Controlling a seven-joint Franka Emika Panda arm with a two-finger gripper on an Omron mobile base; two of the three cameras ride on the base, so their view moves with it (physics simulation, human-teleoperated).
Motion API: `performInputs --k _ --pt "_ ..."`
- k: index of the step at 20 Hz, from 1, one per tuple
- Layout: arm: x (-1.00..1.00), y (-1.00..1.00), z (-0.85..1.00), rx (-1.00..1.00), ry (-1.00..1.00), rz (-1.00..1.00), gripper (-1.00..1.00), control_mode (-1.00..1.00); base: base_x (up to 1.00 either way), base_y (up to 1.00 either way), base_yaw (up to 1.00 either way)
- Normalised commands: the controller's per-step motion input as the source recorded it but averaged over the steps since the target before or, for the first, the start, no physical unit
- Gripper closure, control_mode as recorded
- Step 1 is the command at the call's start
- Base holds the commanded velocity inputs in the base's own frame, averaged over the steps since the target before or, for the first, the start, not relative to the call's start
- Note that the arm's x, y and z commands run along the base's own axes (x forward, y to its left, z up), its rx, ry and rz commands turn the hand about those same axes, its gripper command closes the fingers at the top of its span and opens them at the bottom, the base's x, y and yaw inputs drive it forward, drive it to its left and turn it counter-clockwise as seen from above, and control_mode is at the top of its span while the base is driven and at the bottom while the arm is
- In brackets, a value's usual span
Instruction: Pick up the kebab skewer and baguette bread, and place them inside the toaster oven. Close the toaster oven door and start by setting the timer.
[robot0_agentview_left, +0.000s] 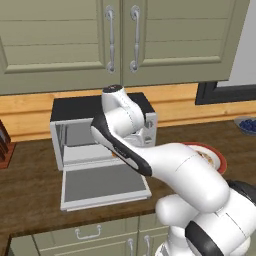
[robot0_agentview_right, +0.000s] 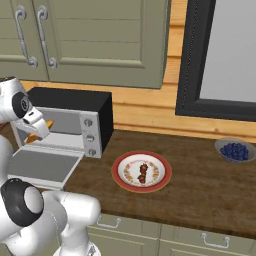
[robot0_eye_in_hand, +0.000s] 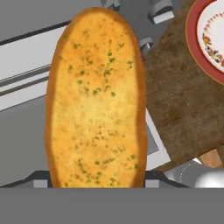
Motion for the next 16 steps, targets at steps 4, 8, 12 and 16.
performInputs --k 4,8,12,16 --pt "0.00 -0.23 -0.01 -0.08 -0.06 0.23 1.00 -1.00 0.00 0.00 0.00" --pt "-0.02 -0.18 -0.04 -0.04 -0.38 0.24 1.00 -1.00 0.00 0.00 0.00" --pt "-0.12 -0.12 -0.10 0.00 -0.57 0.22 1.00 -1.00 0.00 0.00 0.00" --pt "0.08 -0.28 -0.29 0.02 -0.27 0.09 1.00 -1.00 0.00 0.00 0.00"
